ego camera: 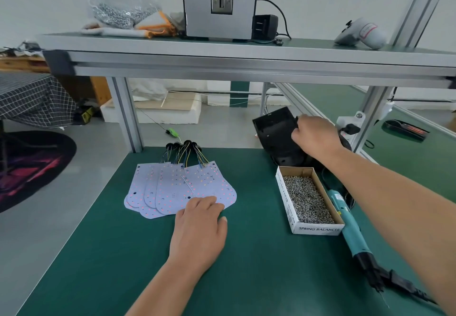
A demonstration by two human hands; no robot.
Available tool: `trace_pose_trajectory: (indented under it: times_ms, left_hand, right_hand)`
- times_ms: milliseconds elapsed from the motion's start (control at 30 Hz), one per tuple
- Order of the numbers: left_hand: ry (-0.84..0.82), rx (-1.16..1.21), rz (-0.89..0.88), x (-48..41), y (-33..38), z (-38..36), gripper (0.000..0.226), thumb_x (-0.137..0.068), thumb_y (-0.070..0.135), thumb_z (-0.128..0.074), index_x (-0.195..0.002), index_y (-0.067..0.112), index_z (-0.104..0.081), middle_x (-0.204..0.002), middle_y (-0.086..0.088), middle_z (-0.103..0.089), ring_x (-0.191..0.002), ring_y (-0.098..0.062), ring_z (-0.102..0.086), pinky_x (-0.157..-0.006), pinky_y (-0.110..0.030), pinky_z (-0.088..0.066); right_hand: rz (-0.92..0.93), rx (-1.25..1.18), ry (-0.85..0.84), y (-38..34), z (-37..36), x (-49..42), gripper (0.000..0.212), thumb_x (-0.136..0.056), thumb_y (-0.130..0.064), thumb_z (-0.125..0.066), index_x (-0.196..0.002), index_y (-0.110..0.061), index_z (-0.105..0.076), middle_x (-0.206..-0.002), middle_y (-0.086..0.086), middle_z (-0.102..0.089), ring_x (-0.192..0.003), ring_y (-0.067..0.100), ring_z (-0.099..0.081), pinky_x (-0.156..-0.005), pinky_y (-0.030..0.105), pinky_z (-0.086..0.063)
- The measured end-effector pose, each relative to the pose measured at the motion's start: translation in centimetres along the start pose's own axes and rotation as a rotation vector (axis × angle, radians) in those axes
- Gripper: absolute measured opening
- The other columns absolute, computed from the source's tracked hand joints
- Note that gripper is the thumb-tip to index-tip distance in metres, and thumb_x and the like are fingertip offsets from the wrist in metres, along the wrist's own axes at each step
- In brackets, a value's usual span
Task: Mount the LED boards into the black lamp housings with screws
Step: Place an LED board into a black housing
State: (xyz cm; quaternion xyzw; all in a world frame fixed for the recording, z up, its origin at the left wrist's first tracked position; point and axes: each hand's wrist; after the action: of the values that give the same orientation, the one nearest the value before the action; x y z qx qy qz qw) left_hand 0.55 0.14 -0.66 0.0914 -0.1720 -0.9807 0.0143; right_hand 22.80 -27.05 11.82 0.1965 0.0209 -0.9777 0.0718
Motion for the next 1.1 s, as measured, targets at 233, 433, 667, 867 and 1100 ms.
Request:
trace_pose_trajectory:
  times_ms: [233, 433, 667, 867, 1100]
  left_hand:
    - [0.024, -0.003, -0.011, 0.0, -0.1, 0.0, 0.039, -0.106, 0.031, -0.040, -0.137, 0.035, -0.064, -0.146, 0.022, -0.051, -0.139, -0.011, -0.038, -0.107, -0.036, -0.038]
    - [0.068, 0.144, 0.050, 0.1, 0.0, 0.4, 0.037, -0.104, 0.019, -0.037, -0.130, 0.031, -0.061, -0.123, 0.011, -0.063, -0.128, -0.019, -0.048, -0.099, -0.037, -0.038]
    - [0.109, 0.280, -0.051, 1.0, 0.7, 1.8, 0.041, -0.104, 0.046, -0.026, -0.081, 0.029, -0.055, -0.078, 0.006, -0.058, -0.091, -0.020, -0.053, -0.082, -0.044, -0.047]
    - [0.115, 0.305, -0.124, 1.2, 0.6, 1.8, 0.052, -0.092, 0.068, -0.033, -0.114, 0.044, -0.074, -0.121, 0.026, -0.060, -0.128, -0.006, -0.044, -0.107, -0.038, -0.037]
    - [-0.038, 0.398, -0.201, 1.2, 0.5, 1.3, 0.033, -0.088, 0.058, -0.051, -0.109, 0.042, -0.071, -0.102, 0.029, -0.068, -0.105, 0.002, -0.057, -0.090, -0.024, -0.048]
  right_hand:
    - [0.000, -0.378, -0.078, -3.1, 2.0, 10.8, 0.013, -0.088, -0.022, -0.062, -0.079, -0.015, -0.056, -0.063, 0.000, -0.062, -0.061, 0.022, -0.060, -0.056, 0.035, -0.042]
    - [0.007, -0.324, -0.371, -4.4, 3.0, 24.8, 0.021, -0.094, -0.040, -0.057, -0.114, -0.032, -0.054, -0.069, -0.006, -0.064, -0.067, 0.009, -0.061, -0.064, 0.031, -0.043]
    - [0.073, -0.260, -0.607, -5.6, 5.3, 29.7, 0.085, -0.098, -0.063, -0.048, -0.166, -0.040, -0.002, -0.093, -0.007, -0.074, -0.093, 0.007, -0.069, -0.083, 0.021, -0.050]
    - [-0.023, -0.520, -0.327, -5.2, 5.7, 21.6, 0.025, -0.096, -0.059, -0.055, -0.099, -0.039, -0.071, -0.074, -0.017, -0.069, -0.074, 0.000, -0.063, -0.070, 0.018, -0.047]
    - [0.080, -0.581, -0.300, -14.0, -1.7, 5.5, 0.035, -0.098, -0.031, -0.060, -0.080, -0.001, -0.063, -0.073, 0.019, -0.066, -0.062, 0.027, -0.061, -0.064, 0.035, -0.048]
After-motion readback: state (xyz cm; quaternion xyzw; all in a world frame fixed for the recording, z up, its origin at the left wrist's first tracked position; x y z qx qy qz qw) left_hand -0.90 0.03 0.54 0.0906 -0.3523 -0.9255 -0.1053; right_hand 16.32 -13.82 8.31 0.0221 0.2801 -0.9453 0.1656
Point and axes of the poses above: each hand's wrist, its own x-axis away from the middle knuckle, its own z-axis out of the back of the hand, y = z × x
